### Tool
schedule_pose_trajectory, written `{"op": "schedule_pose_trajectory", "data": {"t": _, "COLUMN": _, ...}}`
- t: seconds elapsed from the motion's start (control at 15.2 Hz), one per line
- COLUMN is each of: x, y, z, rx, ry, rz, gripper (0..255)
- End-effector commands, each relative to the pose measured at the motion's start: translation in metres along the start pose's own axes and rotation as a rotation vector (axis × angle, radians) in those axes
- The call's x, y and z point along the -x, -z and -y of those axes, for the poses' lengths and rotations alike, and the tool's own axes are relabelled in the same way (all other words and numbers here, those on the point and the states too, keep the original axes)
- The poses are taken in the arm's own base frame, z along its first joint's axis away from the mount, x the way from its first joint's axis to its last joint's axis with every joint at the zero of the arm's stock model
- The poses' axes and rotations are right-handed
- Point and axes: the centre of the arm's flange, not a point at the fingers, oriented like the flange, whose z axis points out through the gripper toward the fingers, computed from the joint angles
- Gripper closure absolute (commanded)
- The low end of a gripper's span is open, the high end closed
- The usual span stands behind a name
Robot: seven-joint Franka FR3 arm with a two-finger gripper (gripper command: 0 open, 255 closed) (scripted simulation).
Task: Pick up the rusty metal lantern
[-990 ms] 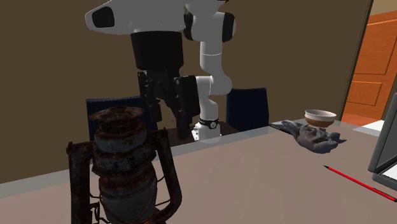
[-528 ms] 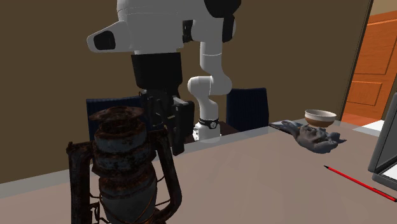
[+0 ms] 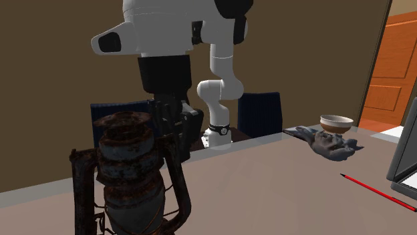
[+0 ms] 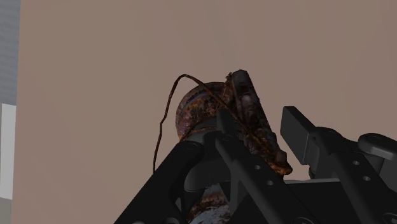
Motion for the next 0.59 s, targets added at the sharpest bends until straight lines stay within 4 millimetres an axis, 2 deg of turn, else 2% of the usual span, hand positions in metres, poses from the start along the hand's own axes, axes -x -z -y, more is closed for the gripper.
{"op": "schedule_pose_trajectory", "data": {"t": 0.0, "x": 0.0, "y": -0.001, "z": 0.0, "rx": 0.001, "ry": -0.001, "rz": 0.0, "gripper": 255}}
{"op": "schedule_pose_trajectory", "data": {"t": 0.53, "x": 0.005, "y": 0.041, "z": -0.002, "rx": 0.001, "ry": -0.001, "rz": 0.0, "gripper": 255}}
